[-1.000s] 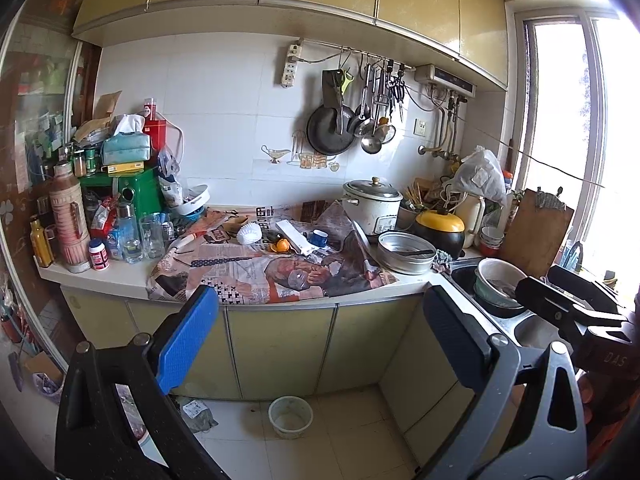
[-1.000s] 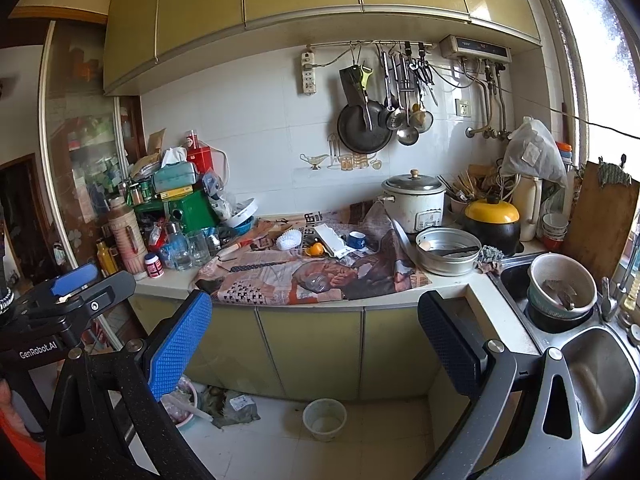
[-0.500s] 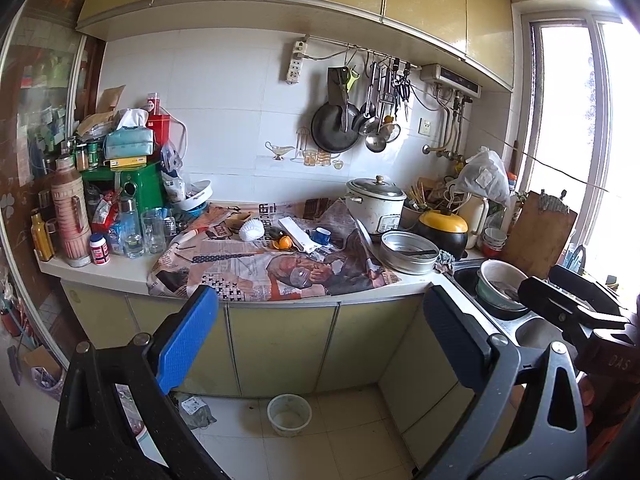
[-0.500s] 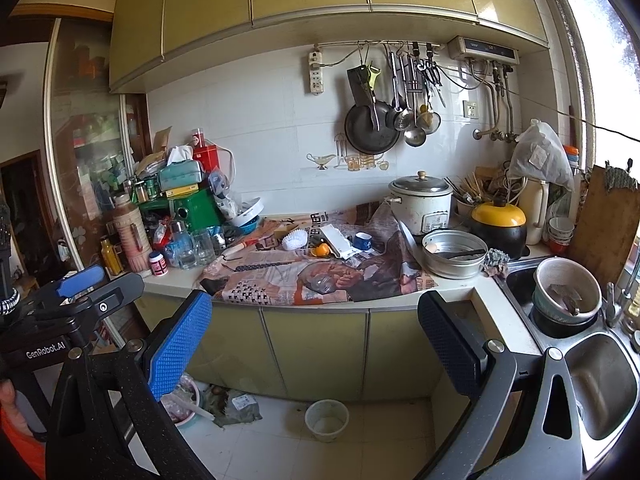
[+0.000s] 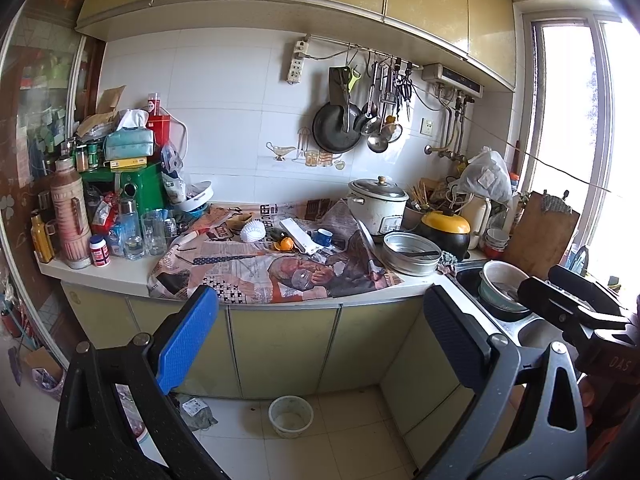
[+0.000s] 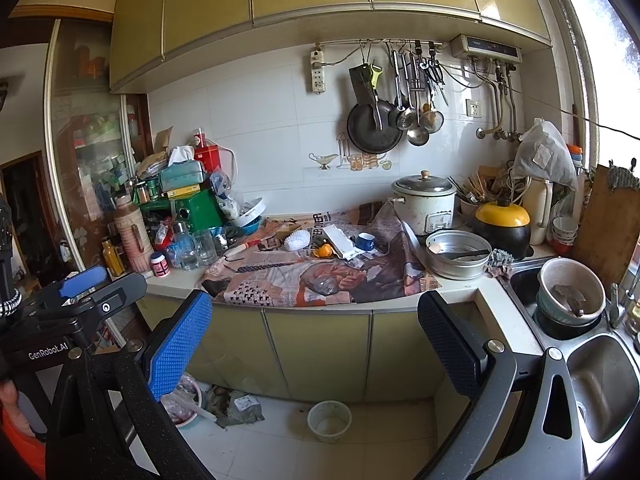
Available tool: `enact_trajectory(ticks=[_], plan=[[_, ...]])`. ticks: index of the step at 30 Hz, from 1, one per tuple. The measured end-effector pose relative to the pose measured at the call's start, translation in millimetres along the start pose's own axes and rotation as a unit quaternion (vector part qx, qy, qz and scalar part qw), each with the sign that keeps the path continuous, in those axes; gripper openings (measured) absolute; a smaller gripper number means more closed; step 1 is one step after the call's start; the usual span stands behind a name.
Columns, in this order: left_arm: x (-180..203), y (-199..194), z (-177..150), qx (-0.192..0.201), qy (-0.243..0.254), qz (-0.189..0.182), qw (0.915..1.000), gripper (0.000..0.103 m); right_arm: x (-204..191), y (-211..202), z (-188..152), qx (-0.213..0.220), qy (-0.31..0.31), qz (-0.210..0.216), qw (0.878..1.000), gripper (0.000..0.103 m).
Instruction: Collect trash
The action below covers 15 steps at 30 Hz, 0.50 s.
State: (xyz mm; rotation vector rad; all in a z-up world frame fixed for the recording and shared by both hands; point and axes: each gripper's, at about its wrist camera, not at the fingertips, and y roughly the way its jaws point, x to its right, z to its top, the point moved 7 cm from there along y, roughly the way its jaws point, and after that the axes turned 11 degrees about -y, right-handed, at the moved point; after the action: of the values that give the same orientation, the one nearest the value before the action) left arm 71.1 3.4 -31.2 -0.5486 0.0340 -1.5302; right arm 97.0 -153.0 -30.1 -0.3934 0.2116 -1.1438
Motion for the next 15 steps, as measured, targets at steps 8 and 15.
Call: enact_trajectory(ticks=[8,15], plan=[[-1.0,4.7,4.8,0.001,-0.001,0.003,1.0,0.103,0.3,2.4,0.5,0.001,0.002,0.002,1.0,0.102],[-1.2,8.5,8.8,0.003,0.0,0.012,0.9999,0.103,3.4,5.5,1.4,-0.003,0.004,0.004,1.0,0.102]])
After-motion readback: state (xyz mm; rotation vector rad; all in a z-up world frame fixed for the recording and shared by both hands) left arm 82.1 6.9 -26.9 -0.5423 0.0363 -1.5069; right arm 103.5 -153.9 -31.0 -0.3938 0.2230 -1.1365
